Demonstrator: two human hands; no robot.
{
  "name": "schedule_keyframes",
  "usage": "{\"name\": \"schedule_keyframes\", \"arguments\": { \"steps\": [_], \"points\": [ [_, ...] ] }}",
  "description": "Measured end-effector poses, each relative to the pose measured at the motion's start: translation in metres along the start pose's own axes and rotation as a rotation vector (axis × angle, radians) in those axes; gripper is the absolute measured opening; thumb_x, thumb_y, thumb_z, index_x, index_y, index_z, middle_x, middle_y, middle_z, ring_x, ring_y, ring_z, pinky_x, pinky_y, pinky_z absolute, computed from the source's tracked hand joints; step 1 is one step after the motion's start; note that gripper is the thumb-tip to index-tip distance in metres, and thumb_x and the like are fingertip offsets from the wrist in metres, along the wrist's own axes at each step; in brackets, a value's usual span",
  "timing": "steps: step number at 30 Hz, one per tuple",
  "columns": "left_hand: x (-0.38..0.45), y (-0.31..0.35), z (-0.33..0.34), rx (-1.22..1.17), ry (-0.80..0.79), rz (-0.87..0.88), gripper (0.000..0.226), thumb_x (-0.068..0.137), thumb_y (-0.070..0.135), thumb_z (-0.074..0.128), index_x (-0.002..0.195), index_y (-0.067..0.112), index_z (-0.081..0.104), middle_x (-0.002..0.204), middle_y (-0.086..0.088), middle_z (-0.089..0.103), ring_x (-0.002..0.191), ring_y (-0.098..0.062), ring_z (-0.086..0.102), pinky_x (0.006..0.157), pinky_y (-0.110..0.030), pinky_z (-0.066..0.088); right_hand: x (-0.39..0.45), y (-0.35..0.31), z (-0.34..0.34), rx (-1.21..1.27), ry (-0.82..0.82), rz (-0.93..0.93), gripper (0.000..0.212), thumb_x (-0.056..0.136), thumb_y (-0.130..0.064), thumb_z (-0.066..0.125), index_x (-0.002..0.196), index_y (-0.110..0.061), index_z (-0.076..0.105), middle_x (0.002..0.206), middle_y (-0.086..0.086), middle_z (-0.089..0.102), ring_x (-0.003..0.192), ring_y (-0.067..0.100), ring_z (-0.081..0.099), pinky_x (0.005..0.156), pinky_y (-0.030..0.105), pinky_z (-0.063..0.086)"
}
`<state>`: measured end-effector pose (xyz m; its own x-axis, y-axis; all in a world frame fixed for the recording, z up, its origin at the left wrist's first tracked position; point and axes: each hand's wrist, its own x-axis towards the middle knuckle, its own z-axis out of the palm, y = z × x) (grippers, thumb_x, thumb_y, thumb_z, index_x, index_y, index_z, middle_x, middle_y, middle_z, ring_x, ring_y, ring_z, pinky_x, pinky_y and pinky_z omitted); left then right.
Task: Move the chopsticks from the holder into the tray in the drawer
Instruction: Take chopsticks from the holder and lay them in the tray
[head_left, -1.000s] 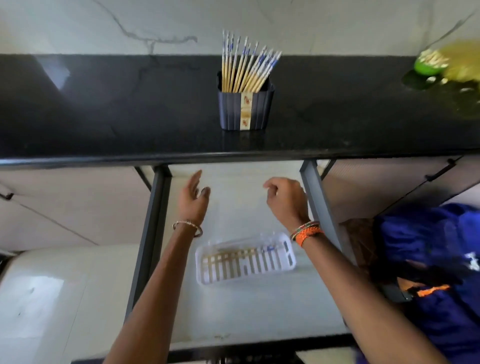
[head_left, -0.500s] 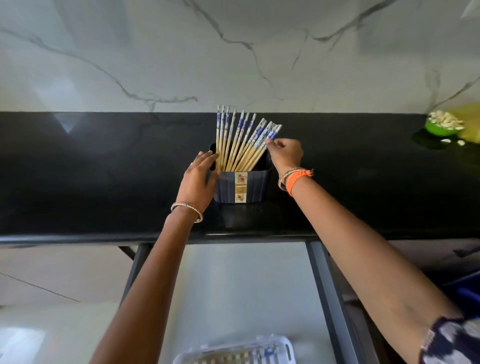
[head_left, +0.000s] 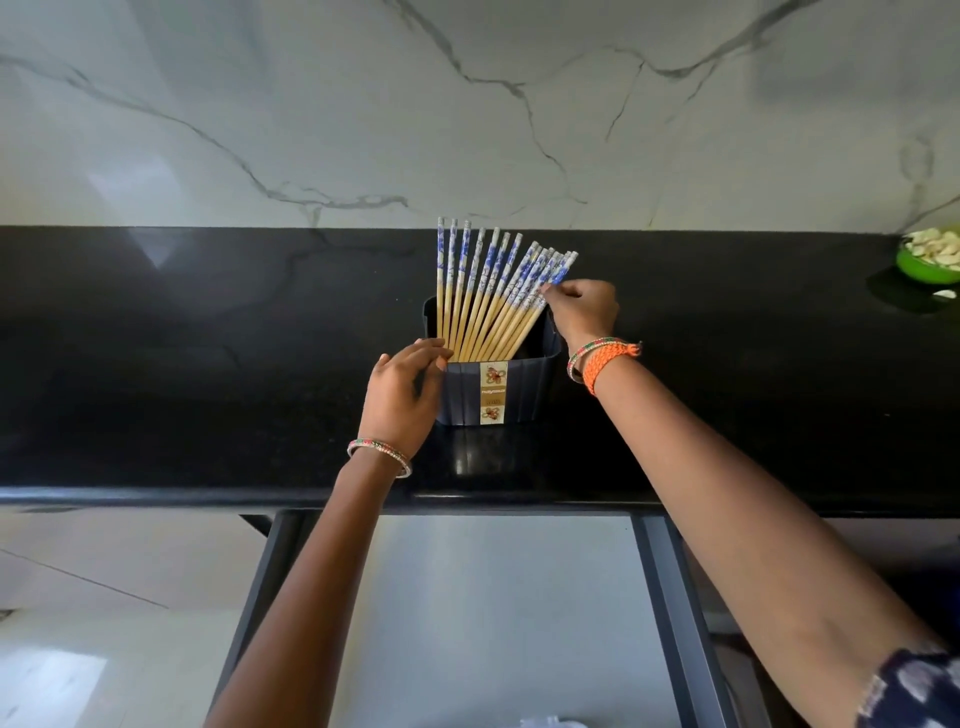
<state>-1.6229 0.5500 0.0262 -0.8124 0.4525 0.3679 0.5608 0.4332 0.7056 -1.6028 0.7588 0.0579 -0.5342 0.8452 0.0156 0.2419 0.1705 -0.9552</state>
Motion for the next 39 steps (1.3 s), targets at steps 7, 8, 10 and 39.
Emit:
{"name": "schedule_keyframes", "arguments": {
  "steps": [7,8,10,39],
  "points": [
    [-0.002,0.013,-0.018,-0.019,-0.013,0.031,0.024,0.092,0.016,0.046,0.107,0.011,0.064,0.124,-0.007,0.062,0.118,-0.009,0.052,0.102,-0.024,0.042,-0.008,-0.039,-0.022,0.147,0.167,-0.066,0.015,0.086,-0.012,0.065,0.086,0.000,0.074,0.074,0.007,0.070,0.059,0.005,0.058,0.059,0.019,0.051],
    [-0.004,0.017,-0.021,-0.032,-0.013,0.043,0.023,0.092,0.015,0.047,0.107,0.011,0.065,0.123,-0.008,0.062,0.105,0.001,0.055,0.088,-0.006,0.043,-0.011,-0.046,-0.027,0.166,0.202,-0.092,0.015,0.086,-0.011,0.065,0.087,0.000,0.074,0.070,0.003,0.067,0.058,0.003,0.057,0.061,0.019,0.052],
    [-0.007,0.025,-0.031,-0.039,-0.010,0.074,0.023,0.091,0.013,0.048,0.107,0.011,0.065,0.121,-0.009,0.064,0.076,0.016,0.047,0.065,0.009,0.035,-0.022,-0.063,-0.042,0.212,0.277,-0.147,0.016,0.086,-0.011,0.064,0.090,0.000,0.075,0.070,0.000,0.065,0.058,0.000,0.057,0.057,0.011,0.049],
    [-0.376,-0.064,-0.026,-0.037,-0.090,-0.677,0.044,0.085,-0.001,0.039,0.128,0.009,0.045,0.134,-0.017,0.047,0.123,-0.031,0.047,0.105,-0.041,0.038,-0.390,0.202,-0.085,0.807,0.234,1.008,0.046,0.097,-0.012,0.049,0.141,-0.011,0.038,0.108,0.014,0.060,0.072,0.016,0.057,0.052,0.024,0.051]
  ]
}}
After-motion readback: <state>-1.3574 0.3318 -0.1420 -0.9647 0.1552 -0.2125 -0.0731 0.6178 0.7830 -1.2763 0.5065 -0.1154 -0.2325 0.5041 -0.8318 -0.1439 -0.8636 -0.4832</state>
